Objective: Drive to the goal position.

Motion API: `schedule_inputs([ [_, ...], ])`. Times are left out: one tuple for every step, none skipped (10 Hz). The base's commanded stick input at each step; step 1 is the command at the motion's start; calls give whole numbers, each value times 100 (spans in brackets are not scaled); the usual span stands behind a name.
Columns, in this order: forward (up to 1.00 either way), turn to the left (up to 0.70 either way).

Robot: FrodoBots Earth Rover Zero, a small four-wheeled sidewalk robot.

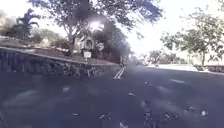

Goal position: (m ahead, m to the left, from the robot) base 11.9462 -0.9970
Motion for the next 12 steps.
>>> schedule_inputs([
  [100, 0],
  [100, 0],
  [100, 0],
  [100, 0],
  [100, 0],
  [100, 0],
  [100, 0],
  [100, -4],
  [100, -15],
  [100, -26],
  [100, 0],
  [100, 0],
])
